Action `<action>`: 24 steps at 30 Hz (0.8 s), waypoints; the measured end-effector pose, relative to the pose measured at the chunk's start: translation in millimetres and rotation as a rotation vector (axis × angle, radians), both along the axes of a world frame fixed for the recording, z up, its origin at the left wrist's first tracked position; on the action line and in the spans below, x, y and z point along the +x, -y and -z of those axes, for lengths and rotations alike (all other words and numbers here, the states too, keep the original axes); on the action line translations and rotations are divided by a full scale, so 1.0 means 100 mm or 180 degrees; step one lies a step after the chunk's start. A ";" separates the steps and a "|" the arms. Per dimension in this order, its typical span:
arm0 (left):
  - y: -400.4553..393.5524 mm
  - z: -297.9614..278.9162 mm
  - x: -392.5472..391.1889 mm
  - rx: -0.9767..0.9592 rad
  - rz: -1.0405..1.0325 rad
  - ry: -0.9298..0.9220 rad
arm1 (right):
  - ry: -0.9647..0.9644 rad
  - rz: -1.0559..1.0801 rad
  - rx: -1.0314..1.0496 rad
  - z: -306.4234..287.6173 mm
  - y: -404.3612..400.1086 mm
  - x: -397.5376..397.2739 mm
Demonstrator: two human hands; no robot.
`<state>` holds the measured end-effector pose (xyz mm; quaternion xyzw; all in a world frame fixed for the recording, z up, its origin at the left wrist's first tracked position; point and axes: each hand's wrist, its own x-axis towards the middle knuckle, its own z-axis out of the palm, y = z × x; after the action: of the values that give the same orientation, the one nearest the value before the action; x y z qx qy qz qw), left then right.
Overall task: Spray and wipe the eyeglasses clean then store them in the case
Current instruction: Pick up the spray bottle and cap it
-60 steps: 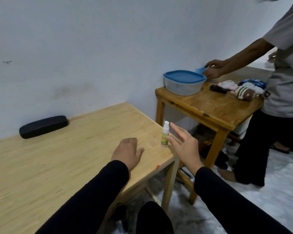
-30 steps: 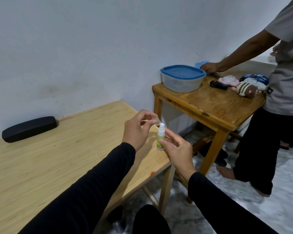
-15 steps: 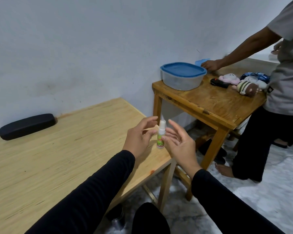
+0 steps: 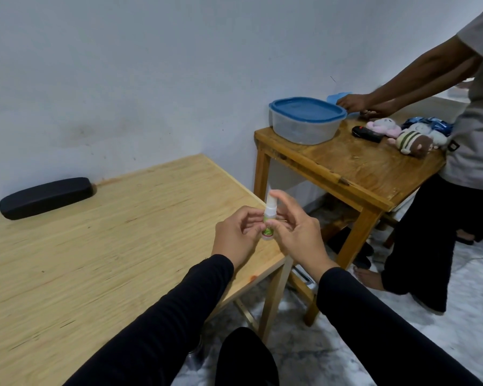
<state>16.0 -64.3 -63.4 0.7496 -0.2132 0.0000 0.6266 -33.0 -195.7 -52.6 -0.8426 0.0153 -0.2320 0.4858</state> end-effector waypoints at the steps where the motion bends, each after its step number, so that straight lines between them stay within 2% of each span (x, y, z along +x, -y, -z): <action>1: 0.00 0.00 0.00 0.0003 -0.0015 -0.0001 | 0.0054 0.0038 0.0048 0.02 -0.02 0.01; 5: 0.00 0.00 0.01 0.0031 -0.0042 -0.0022 | 0.0181 0.0158 0.0147 0.04 -0.08 0.03; 10: -0.06 -0.04 -0.02 0.0304 -0.0002 0.0049 | -0.0020 0.0155 0.0163 -0.03 -0.10 0.05; 13: -0.21 -0.07 0.07 0.1075 -0.0349 0.0223 | -0.0163 0.0106 0.0196 -0.09 -0.20 0.10; 16: -0.49 -0.13 0.19 0.1585 -0.0911 0.0354 | -0.0226 -0.0014 0.0298 -0.17 -0.37 0.17; 19: -0.88 -0.13 0.39 0.2507 -0.1288 0.0543 | -0.0249 -0.0172 0.0471 -0.24 -0.58 0.29; 24: -1.69 -0.08 0.76 0.3437 -0.1824 0.0030 | -0.0261 -0.0487 0.0670 -0.29 -0.99 0.57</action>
<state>92.2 104.2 -55.5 0.9889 0.0242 0.0638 0.1323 23.7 -97.0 -24.0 -0.7944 -0.0049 -0.1568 0.5868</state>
